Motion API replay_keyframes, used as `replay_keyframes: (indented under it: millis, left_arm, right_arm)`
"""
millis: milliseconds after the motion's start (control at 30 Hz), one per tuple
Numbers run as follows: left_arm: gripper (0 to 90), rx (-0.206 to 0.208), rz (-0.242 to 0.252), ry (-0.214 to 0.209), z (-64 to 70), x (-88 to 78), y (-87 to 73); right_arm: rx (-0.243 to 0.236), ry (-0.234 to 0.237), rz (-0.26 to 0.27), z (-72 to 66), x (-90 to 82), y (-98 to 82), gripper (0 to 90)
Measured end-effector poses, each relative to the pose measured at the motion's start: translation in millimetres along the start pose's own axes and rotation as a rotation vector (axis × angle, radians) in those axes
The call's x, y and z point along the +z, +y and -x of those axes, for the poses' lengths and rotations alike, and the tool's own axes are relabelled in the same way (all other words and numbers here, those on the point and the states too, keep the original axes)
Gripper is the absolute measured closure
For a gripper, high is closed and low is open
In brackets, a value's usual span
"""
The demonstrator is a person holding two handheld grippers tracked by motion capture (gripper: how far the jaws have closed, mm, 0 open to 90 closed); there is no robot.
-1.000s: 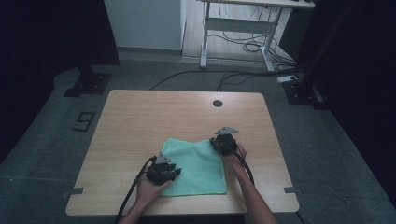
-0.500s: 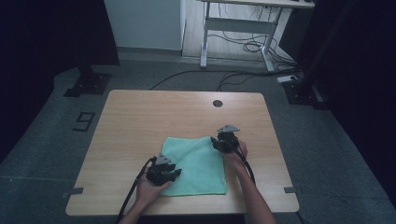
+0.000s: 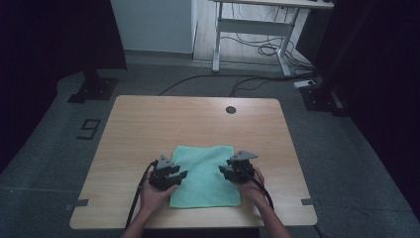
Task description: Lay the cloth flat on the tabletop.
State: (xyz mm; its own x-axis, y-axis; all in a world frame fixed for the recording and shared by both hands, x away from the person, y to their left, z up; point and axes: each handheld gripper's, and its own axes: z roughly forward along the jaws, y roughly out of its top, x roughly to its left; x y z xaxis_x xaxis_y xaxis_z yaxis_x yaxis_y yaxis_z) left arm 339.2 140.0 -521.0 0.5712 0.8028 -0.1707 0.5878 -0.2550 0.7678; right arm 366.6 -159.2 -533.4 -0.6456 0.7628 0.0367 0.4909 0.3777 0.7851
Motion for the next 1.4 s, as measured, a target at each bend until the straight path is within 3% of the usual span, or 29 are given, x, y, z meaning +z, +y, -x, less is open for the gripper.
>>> replay_keyframes:
  millis: [100, 167, 233, 433, 633, 933, 1133, 1267, 1400]
  left_arm:
    - [57.6, -0.023, 0.002, 0.020, -10.8, 3.5, 8.2]
    - [56.2, 0.000, 0.003, 0.031, -18.7, 8.4, 14.1]
    - [55.8, -0.003, 0.005, 0.061, -28.3, 13.2, 19.5]
    - [56.0, -0.037, -0.037, 0.110, -58.3, 33.0, 33.3]
    - [58.2, -0.055, -0.068, 0.121, -75.1, 50.3, 42.6]
    - [64.8, -0.044, -0.102, 0.111, -69.1, 64.2, 42.4]
    - [84.1, -0.035, -0.104, 0.094, -66.2, 63.9, 39.6]
    - [85.8, -0.004, -0.030, 0.124, -53.2, 54.5, 43.7]
    - [85.6, 0.077, 0.020, 0.108, -24.4, 47.7, 50.6]
  right_arm:
    - [0.005, 0.025, -0.005, -7.2, 0.2, -6.5, 54.4]
    - [-0.004, 0.034, -0.007, -10.3, 0.0, -8.9, 54.2]
    - [-0.004, 0.053, -0.011, -12.3, -0.4, -10.6, 53.9]
    - [-0.026, 0.080, -0.010, -18.7, -3.7, -19.5, 53.8]
    - [-0.033, 0.078, -0.005, -21.0, -4.3, -26.1, 53.6]
    - [-0.026, 0.078, 0.010, -23.8, -13.3, -27.3, 53.6]
    - [-0.029, 0.076, 0.012, -26.8, -14.4, -27.5, 54.1]
    - [-0.032, 0.076, 0.002, -28.9, -11.7, -28.0, 54.3]
    - [-0.032, 0.069, 0.007, -29.3, -11.7, -27.4, 54.6]
